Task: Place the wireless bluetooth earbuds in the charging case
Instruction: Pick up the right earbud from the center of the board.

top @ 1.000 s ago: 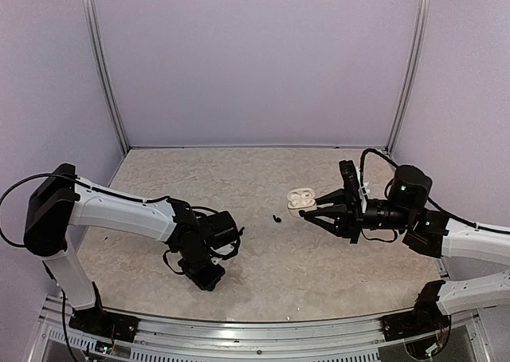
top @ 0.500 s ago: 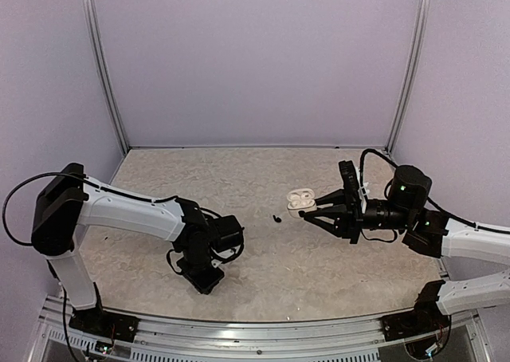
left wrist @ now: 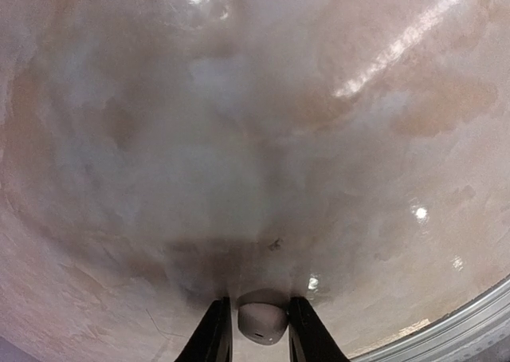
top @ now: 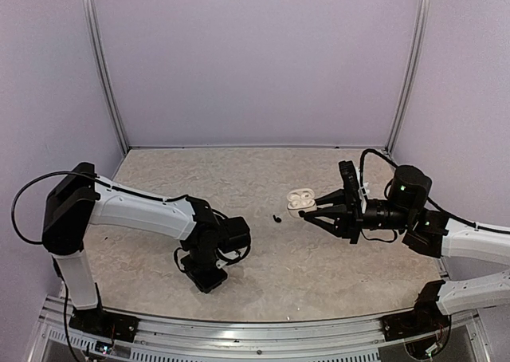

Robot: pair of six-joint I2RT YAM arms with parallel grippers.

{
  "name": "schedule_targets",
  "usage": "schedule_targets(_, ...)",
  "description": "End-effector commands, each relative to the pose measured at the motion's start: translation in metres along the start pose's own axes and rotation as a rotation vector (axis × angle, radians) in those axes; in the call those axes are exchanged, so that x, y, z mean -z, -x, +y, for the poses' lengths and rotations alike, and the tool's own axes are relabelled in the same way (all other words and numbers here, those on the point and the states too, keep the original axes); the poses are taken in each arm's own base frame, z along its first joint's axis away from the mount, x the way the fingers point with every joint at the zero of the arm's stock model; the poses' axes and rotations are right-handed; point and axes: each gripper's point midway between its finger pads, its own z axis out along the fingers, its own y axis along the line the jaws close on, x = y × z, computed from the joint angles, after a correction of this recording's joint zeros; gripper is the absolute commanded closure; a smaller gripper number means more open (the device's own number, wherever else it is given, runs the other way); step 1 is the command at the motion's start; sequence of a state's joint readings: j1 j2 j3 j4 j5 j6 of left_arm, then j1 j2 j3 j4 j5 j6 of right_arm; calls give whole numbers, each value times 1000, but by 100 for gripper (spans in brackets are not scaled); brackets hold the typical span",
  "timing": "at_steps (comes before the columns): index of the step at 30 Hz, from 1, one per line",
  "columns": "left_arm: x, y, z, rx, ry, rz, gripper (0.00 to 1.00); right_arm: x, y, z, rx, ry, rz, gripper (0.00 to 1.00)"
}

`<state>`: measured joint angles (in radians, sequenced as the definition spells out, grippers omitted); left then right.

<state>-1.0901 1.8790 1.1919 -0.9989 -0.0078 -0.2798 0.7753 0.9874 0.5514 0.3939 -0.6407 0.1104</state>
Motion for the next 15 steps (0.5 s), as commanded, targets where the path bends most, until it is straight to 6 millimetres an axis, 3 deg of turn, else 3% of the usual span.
schedule_targets(1, -8, 1, 1, -41, 29, 25, 75, 4, 3, -2, 20, -14, -15, 100)
schedule_targets(8, -6, 7, 2, -43, 28, -1, 81, 4, 4, -3, 22, -21, -14, 100)
schedule_targets(15, 29, 34, 9, 34, -27, -177, 86, 5, 9, -5, 26, -41, -23, 100)
